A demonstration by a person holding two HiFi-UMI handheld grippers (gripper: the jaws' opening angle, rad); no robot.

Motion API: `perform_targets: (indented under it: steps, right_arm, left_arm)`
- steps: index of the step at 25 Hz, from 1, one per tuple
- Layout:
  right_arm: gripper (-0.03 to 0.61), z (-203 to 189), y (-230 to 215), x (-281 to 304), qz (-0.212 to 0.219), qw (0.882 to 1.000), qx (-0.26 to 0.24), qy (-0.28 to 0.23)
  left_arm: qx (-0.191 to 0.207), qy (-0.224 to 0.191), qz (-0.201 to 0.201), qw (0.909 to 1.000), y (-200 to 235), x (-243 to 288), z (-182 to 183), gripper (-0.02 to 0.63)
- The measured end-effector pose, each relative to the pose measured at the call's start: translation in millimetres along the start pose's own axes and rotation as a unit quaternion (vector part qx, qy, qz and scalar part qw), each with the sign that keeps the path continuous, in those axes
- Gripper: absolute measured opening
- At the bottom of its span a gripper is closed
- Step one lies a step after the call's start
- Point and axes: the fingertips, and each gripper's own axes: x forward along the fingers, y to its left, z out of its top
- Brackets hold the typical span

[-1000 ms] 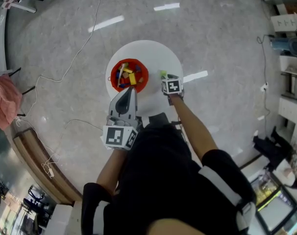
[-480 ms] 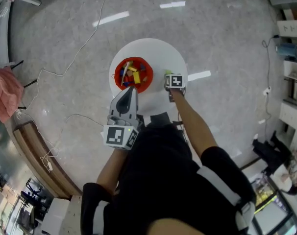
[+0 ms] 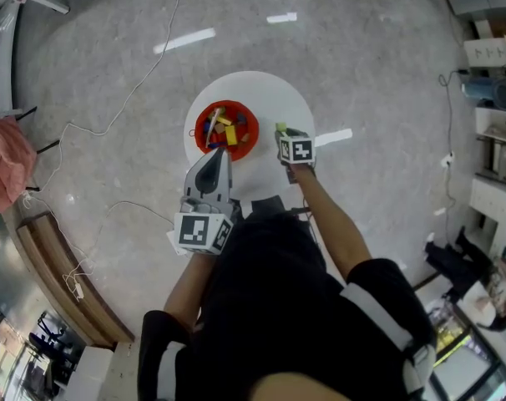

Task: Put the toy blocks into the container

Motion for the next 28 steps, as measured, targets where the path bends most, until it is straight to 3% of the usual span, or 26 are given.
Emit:
perform_targets:
  steps: [4,8,12,17,20,24,28]
  right_arm:
    - [0.124,45.0,39.7,-54.4,0.048,0.994,-0.030,-0.091]
    - [0.125,77.1,99.5,-99.7,0.109,0.975,-0.099,-0.165]
    - [0.124,66.9,146.1,-97.7,0.139,0.963,-0.179,-0.148]
    - [0.126,48.0,164.1,-74.6,0.135,0.964,-0.215,-0.075]
    - [0.126,44.1,166.6,-69.6,0.130,0.963,-0.230,-0.056]
    - [0.126,55.1,166.2,-78.5,0.125,0.963,-0.227,-0.072]
    - [0.121,77.5,160.1,-96.2,0.125,0.960,-0.218,-0.124]
  left_arm:
    - [0.011,-0.014,0.011,0.9998,4.4,-9.3,7.2,-0.003]
    - [0.027,-0.030,0.019,0.9990,7.6,-17.8,16.8,-0.003]
    - [0.020,-0.042,0.030,0.9985,9.1,-32.1,20.5,-0.003]
    - [0.021,-0.054,0.043,0.9974,15.1,-45.4,24.1,-0.003]
    - [0.018,-0.057,0.047,0.9971,18.4,-50.5,24.5,-0.003]
    - [0.013,-0.060,0.050,0.9969,20.7,-53.6,23.2,-0.003]
    - [0.014,-0.063,0.051,0.9966,22.2,-54.0,22.7,-0.003]
